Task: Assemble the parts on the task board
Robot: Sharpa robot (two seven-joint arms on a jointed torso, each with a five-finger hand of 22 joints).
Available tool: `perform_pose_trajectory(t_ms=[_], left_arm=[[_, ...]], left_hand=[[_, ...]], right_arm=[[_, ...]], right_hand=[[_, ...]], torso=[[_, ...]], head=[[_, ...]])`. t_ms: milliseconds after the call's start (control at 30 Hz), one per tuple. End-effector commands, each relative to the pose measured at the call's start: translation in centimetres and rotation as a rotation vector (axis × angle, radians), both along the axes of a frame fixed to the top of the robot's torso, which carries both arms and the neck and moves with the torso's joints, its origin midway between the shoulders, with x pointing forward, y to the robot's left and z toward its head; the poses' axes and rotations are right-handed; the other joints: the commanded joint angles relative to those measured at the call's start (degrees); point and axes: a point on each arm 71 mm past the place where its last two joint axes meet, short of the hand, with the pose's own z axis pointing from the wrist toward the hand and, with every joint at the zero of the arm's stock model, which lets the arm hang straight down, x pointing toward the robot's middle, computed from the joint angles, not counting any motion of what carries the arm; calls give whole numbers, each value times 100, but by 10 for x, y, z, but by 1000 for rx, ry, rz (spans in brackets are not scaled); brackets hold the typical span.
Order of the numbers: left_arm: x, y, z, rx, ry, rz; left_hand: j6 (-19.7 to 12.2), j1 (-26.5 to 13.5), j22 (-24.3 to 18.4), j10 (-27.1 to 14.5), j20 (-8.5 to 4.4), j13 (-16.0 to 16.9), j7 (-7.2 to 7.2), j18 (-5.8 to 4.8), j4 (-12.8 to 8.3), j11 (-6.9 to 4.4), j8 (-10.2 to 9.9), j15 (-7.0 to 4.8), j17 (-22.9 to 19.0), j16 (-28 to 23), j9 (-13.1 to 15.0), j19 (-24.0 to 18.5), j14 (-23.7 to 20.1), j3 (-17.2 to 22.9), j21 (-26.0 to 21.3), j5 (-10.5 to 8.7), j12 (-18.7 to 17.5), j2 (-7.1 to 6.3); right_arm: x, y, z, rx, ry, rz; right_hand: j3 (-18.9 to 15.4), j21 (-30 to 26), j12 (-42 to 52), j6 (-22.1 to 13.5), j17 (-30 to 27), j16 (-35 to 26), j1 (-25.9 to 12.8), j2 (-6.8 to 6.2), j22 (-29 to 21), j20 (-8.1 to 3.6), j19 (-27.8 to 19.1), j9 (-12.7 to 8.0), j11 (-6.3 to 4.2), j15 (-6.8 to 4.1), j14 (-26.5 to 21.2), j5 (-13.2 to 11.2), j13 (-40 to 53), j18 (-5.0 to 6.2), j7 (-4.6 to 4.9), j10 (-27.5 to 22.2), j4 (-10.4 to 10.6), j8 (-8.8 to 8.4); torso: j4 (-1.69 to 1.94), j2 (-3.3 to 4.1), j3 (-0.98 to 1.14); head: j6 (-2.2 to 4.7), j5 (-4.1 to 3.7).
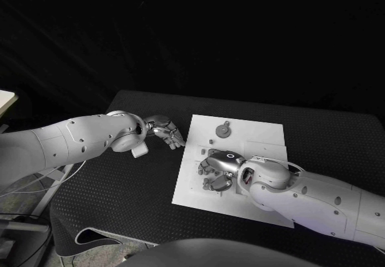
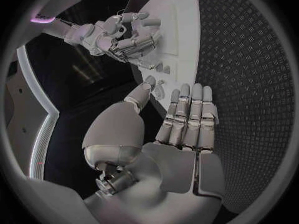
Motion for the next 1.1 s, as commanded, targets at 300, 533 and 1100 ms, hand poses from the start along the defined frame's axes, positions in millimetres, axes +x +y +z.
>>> perform_pose_trajectory(t_ms=[300,533,1100], left_arm=[[-1,-2,0,-3,8,-14],[-1,-1,0,-2,6,-10],[0,2,0,2,5,-2]], left_hand=[[22,-7,-9,-21,-27,13,30,-16,-4,18,-17,28,13,-41,-10,12,-8,17,-36,-35,-22,-24],[11,-4,-13,-30,-27,18,35,-23,-5,22,-27,31,19,-50,-16,9,-16,12,-44,-35,-32,-38],[9,3,-17,-34,-29,24,37,-28,-4,24,-30,32,26,-56,-19,9,-20,13,-50,-35,-39,-39]], right_arm=[[2,-3,0,20,14,-7],[2,-5,7,89,17,-8],[3,-8,18,198,27,6]], right_hand=[[-143,108,-33,-235,-195,-220,-55,-161,-382,-16,-232,-38,17,182,-457,-17,-270,-202,-11,-333,154,-53],[-174,152,-23,-290,-250,-253,-80,-216,-389,-16,-253,-43,33,218,-540,-16,-328,-202,10,-369,205,-56],[-175,412,14,-326,-299,-187,-74,-219,531,-82,27,-26,127,206,-505,-17,-410,-147,84,-340,287,-12]], torso=[[-4,-1,0],[-4,0,-3],[-3,-1,1]], head=[[25,-15],[35,-23],[81,-45]])
